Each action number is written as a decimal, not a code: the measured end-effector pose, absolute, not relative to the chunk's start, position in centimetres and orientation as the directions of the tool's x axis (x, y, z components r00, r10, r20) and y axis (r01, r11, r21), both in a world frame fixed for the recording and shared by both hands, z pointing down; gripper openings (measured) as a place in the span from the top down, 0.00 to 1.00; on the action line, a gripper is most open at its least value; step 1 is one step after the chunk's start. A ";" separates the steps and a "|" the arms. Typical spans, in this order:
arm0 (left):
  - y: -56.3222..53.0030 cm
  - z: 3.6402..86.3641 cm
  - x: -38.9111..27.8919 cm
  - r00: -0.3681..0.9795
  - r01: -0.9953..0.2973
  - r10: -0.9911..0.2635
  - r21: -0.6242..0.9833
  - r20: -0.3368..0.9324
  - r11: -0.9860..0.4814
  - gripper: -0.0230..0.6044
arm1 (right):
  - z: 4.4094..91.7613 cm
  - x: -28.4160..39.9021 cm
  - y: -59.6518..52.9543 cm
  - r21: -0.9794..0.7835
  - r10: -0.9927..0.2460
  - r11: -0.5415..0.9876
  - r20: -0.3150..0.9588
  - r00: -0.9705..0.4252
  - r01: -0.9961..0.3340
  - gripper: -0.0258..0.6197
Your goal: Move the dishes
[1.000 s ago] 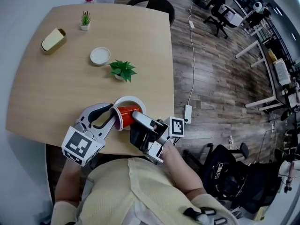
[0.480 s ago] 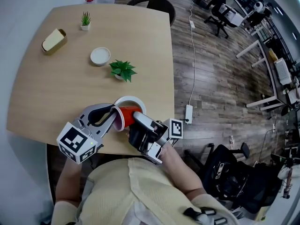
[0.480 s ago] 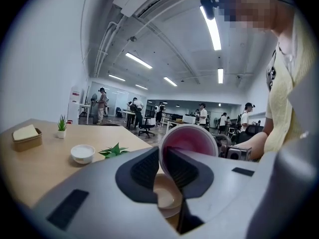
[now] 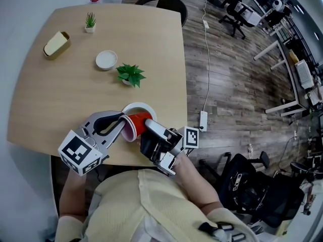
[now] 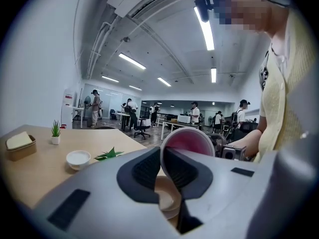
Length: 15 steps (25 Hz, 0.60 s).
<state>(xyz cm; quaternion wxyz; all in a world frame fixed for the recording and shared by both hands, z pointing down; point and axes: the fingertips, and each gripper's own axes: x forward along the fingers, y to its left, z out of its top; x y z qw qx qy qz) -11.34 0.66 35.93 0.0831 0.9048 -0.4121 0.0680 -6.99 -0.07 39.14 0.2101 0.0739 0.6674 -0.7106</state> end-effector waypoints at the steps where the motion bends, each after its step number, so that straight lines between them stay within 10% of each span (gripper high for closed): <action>1: 0.7 35.9 -11.4 0.653 -0.756 -0.735 0.099 0.185 -0.647 0.89 | 39.0 -6.8 -0.2 -0.915 -0.203 -0.016 -0.392 -0.897 0.404 0.53; 15: 0.4 35.9 -11.4 0.652 -0.758 -0.739 0.122 0.169 -0.641 0.91 | 39.5 -5.7 -0.7 -0.943 -0.203 0.051 -0.332 -0.921 0.328 0.61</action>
